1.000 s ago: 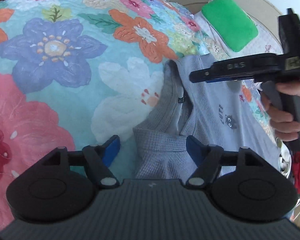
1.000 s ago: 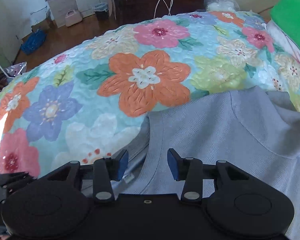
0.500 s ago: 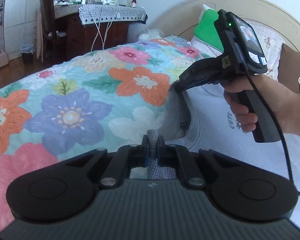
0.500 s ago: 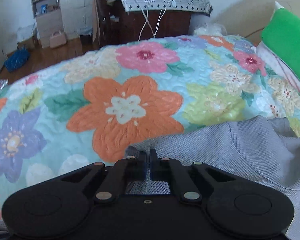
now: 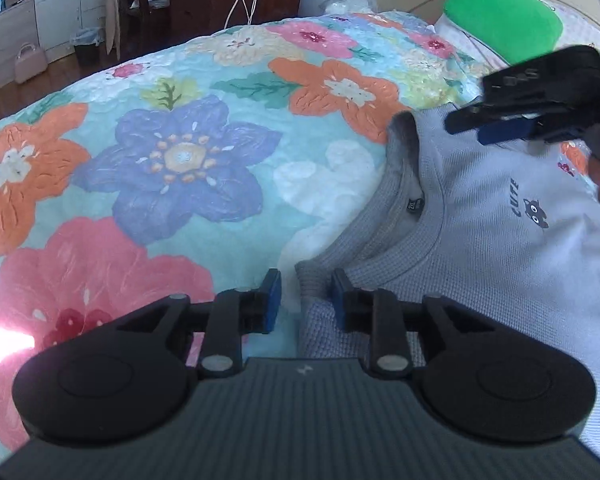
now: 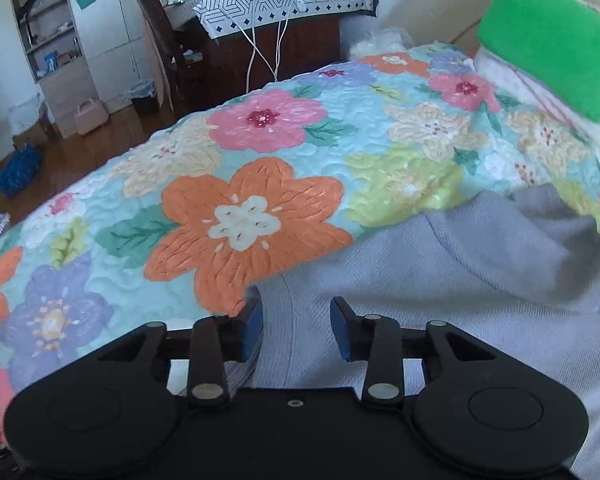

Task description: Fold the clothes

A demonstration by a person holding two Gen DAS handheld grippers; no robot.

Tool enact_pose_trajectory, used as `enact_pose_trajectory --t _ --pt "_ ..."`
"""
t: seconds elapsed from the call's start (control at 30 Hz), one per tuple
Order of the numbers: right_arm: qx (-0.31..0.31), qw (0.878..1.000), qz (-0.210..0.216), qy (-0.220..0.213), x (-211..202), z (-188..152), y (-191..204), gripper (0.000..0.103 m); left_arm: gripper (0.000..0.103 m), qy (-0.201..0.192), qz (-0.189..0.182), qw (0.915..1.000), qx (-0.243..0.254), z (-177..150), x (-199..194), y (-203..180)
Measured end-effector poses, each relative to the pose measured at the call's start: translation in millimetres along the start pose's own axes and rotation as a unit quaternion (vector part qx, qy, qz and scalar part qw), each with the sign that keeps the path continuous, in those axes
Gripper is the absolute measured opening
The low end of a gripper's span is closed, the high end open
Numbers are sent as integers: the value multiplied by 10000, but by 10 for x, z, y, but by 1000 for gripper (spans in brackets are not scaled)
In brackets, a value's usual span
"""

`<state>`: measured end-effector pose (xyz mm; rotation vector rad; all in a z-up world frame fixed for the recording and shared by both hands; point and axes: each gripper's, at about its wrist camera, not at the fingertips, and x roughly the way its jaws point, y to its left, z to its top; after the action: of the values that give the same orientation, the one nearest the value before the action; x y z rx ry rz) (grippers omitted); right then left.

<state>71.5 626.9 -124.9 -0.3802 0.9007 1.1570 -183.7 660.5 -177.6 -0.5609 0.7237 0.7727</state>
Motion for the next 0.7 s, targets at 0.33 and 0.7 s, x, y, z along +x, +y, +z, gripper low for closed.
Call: enact_pose_trajectory --t 0.33,0.7 --pt "531 9891 1314 399 -1653 -1682 -521 49 63 772 -74 9964 338 -265 -433 -131" --pt "1041 9756 1842 591 -2122 -2902 -625 49 79 1540 -325 9864 484 -808 -625 -429"
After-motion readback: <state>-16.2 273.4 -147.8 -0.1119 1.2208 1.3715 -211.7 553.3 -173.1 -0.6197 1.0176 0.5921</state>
